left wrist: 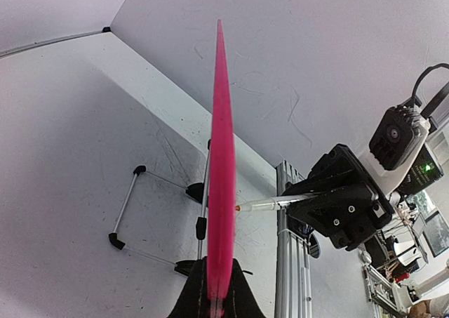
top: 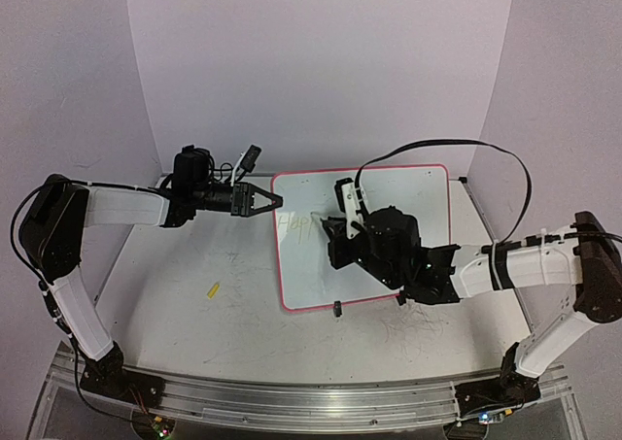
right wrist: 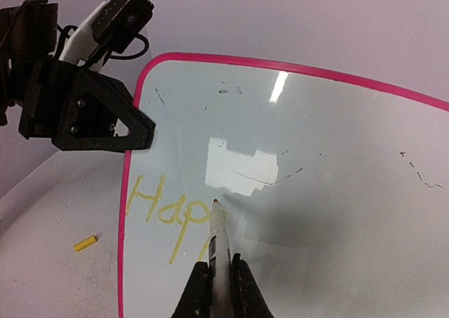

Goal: Write a sentence on the whiteboard

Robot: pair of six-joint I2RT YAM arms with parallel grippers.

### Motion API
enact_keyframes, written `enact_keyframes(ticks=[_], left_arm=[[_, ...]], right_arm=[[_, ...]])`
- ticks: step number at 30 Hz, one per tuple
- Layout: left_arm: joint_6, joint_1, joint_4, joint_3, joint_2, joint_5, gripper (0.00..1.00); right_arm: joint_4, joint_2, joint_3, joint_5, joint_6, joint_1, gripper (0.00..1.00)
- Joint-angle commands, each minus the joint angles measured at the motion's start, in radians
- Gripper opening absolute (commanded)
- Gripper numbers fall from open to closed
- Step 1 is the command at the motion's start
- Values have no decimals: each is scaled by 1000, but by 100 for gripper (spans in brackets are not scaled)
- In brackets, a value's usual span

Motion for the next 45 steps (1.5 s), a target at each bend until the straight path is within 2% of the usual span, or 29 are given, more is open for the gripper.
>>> enact_keyframes(ticks=[1, 30, 45], left_arm=[[-5, -14, 29, 2, -47, 50, 0], [-5, -14, 29, 4, -42, 50, 0], [-6, -14, 29, 6, -37, 51, 0]], right_arm=[[34, 26, 39, 21, -14, -5, 0], [-19, 15, -18, 85, 29, -10, 0], [-30, 15, -39, 21, 57, -6, 0]])
